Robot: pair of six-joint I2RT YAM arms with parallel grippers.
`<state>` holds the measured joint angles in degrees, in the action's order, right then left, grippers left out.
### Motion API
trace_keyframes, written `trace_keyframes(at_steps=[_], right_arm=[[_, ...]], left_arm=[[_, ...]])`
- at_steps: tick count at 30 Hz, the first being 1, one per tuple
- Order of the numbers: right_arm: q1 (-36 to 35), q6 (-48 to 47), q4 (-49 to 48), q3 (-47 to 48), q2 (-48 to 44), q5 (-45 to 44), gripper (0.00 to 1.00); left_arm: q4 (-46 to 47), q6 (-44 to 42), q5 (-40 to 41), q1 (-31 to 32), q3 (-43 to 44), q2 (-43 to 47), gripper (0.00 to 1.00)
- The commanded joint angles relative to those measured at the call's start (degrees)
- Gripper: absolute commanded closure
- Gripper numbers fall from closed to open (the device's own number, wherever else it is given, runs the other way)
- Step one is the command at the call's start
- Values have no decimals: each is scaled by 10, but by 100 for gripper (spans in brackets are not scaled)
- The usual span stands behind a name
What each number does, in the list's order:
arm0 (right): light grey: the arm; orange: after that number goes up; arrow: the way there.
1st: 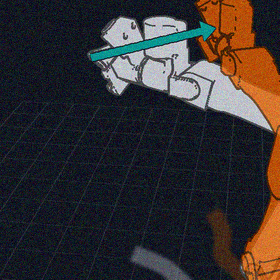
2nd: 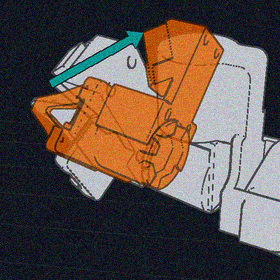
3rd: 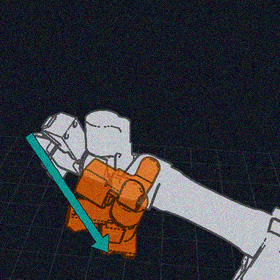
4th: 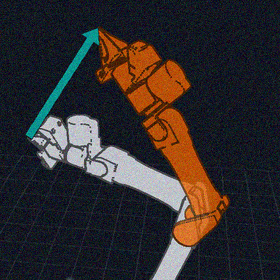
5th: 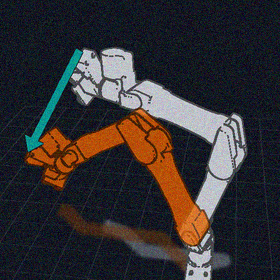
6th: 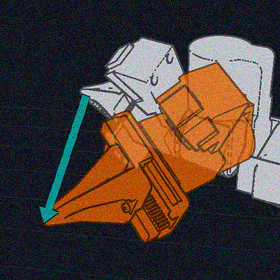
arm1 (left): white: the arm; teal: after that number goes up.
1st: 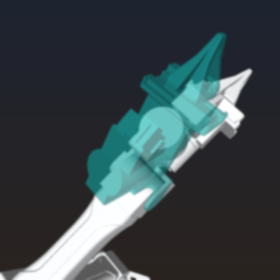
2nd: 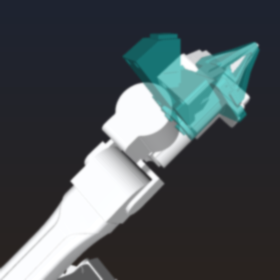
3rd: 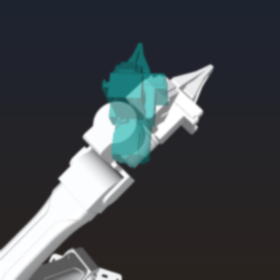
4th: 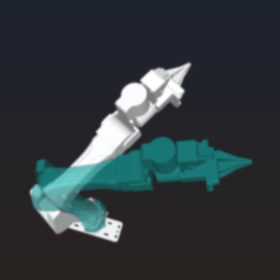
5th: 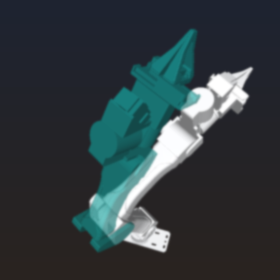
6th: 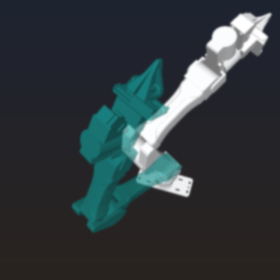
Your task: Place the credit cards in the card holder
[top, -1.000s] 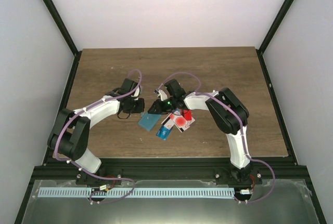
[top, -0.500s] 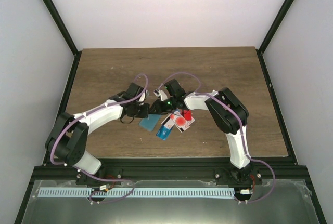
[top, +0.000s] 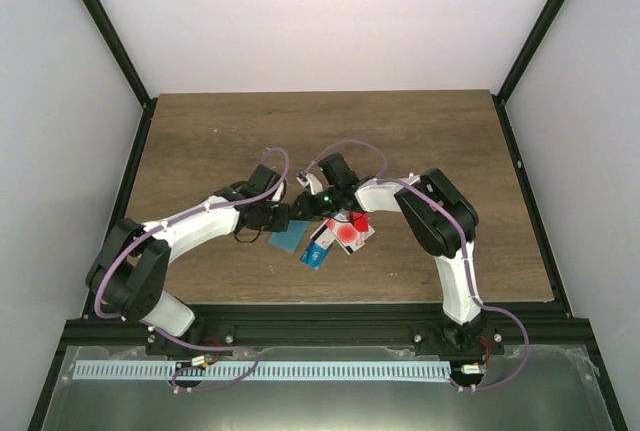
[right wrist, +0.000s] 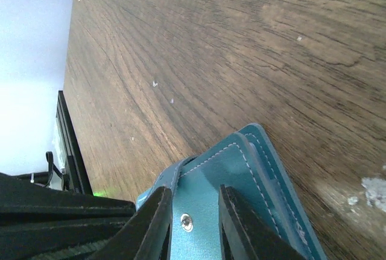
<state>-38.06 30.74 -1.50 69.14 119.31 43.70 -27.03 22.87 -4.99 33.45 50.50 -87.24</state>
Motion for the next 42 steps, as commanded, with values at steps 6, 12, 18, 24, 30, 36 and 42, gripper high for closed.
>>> trace_keyframes(at_steps=[6,12,18,24,30,36,42], right_arm=[[5,9,19,-19,6,-6,76],[5,14,16,-22,6,1,75],[5,15,14,-26,4,5,75],[6,20,10,-29,4,9,75],[6,21,9,-33,2,12,75],[6,22,8,-39,-3,13,75],[6,22,8,-43,-7,14,75]], left_arm=[[24,50,62,47,4,-17,96],[19,67,128,78,7,-16,96],[16,82,189,98,6,-8,96],[27,92,206,117,11,-30,96],[34,98,229,138,20,-58,96],[23,102,258,155,28,-65,96],[-6,103,316,162,36,-58,96]])
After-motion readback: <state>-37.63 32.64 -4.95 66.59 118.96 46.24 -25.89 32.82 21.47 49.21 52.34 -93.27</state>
